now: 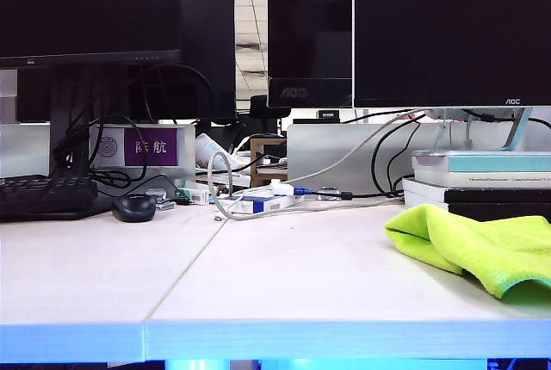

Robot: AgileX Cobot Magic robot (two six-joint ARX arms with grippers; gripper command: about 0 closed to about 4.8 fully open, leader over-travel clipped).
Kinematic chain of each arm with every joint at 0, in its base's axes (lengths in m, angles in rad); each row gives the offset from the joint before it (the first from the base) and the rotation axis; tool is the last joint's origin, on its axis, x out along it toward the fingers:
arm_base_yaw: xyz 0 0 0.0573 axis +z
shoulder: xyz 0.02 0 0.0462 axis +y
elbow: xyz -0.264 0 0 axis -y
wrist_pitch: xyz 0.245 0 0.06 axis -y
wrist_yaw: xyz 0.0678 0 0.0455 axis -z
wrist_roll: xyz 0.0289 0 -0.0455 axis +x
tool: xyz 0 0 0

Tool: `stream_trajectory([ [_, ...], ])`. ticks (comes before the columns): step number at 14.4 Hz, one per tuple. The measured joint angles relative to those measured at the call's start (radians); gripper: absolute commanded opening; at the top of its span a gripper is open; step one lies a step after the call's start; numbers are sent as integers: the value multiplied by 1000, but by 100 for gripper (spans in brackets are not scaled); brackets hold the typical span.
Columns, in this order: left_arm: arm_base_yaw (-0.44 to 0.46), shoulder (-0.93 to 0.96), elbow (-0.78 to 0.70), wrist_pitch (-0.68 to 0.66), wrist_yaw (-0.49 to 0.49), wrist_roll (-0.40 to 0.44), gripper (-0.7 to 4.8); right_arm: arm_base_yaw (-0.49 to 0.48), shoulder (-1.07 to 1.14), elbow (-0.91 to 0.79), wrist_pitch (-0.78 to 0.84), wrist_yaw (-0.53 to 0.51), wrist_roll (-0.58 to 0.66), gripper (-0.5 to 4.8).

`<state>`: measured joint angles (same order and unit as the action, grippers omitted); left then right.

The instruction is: Wipe the table from left to right using the rag.

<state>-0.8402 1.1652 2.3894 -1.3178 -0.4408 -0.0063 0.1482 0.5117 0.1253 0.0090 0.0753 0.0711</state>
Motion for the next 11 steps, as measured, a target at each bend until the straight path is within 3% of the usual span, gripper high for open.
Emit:
stream_trajectory([
  [3,0,-191,-513,210,0,17,-6,0,0,0,0,0,0,14],
  [4,0,-257,-673,285,45,18,-6,0,0,0,0,0,0,13],
  [7,31,-351,-946,455,158,16,-6,0,0,0,0,0,0,13],
  [8,238,-531,-1312,623,422,5,-6,0,0,0,0,0,0,13],
  [11,463,-744,-1517,692,441,-2,-6,0,0,0,0,0,0,13],
])
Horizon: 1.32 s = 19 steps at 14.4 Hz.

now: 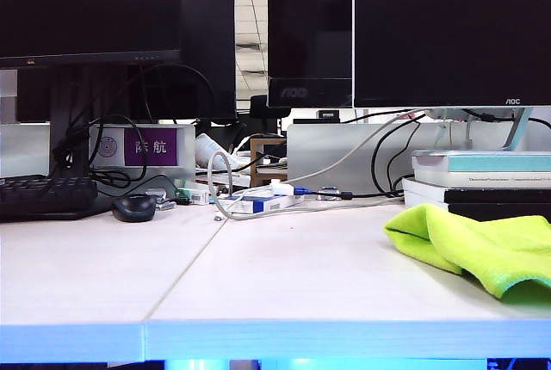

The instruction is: Wipe the table from left to right using the rag.

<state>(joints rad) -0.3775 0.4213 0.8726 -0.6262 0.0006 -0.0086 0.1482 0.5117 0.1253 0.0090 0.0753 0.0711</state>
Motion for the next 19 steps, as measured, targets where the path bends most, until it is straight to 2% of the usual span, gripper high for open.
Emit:
stream_trajectory([
  [1,87,-129,-87,3,-2,0,-6,0,0,0,0,0,0,13],
  [3,163,-235,-189,33,1,0,-6,0,0,0,0,0,0,13],
  [4,255,-397,-370,62,69,0,-6,0,0,0,0,0,0,13],
  [6,273,-418,-443,108,63,0,-6,0,0,0,0,0,0,13],
  [7,273,-418,-543,251,64,-24,-6,0,0,0,0,0,0,13],
  [9,273,-418,-597,325,63,-34,-6,0,0,0,0,0,0,13],
  [11,273,-418,-742,442,63,-42,-6,0,-1,0,0,0,0,13],
  [12,273,-418,-799,469,63,-52,-6,0,-1,0,0,0,0,13],
  [16,276,-418,-864,491,49,-52,-6,0,-1,0,0,0,0,13],
  [17,319,-418,-864,485,49,-52,-6,0,-1,0,0,0,0,13],
  [18,403,-418,-864,478,49,-19,-6,0,-1,0,0,0,0,14],
  [19,415,-418,-864,473,49,5,-6,0,-1,0,0,0,0,13],
])
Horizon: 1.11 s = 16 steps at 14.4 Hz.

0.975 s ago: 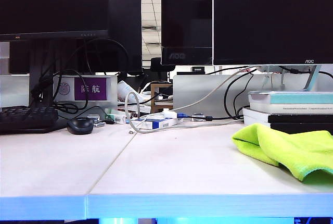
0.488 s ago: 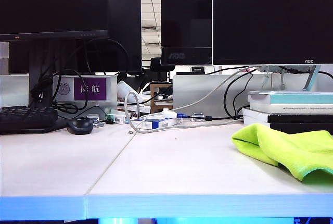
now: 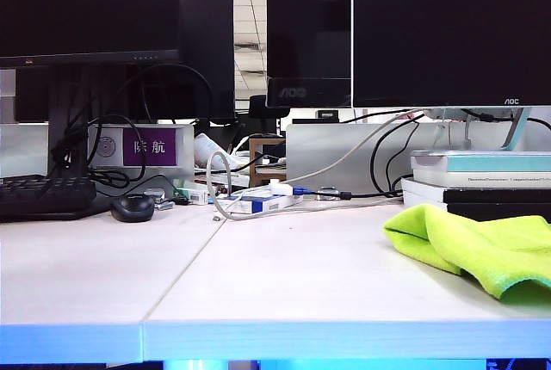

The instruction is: Wipe the table from left to right using the rag.

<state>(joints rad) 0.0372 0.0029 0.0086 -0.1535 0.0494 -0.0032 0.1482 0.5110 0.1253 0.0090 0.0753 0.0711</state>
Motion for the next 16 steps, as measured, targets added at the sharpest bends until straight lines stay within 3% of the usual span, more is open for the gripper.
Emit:
stream_trajectory([
  [2,8,0,1,-7,1,61,-6,0,0,0,0,0,0,13],
  [10,8,0,1,-8,-34,74,4,0,-17,0,-13,0,0,13],
  [12,8,0,1,-9,-34,74,4,-6,-121,-8,-45,34,-11,13],
  [14,8,0,1,-9,-33,74,4,-34,-211,-74,36,171,-47,13],
  [15,8,0,1,-9,-31,74,4,-37,-383,-116,29,141,-72,13],
  [16,8,0,1,-10,-31,74,4,-37,-445,-116,-87,113,-73,13],
])
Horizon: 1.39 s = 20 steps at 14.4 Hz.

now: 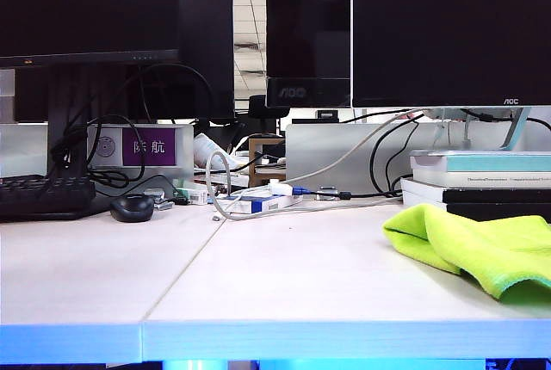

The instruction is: Wipe the table from left to right using the rag.

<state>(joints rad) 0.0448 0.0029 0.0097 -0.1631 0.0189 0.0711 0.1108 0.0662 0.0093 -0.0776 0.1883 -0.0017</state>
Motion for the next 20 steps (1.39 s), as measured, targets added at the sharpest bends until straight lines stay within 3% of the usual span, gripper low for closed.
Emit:
stream_trajectory([
  [2,0,0,0,0,0,0,4,0,-50,0,-88,-18,0,13],
  [20,0,0,0,0,0,0,4,-2,-63,0,-86,-32,0,13],
])
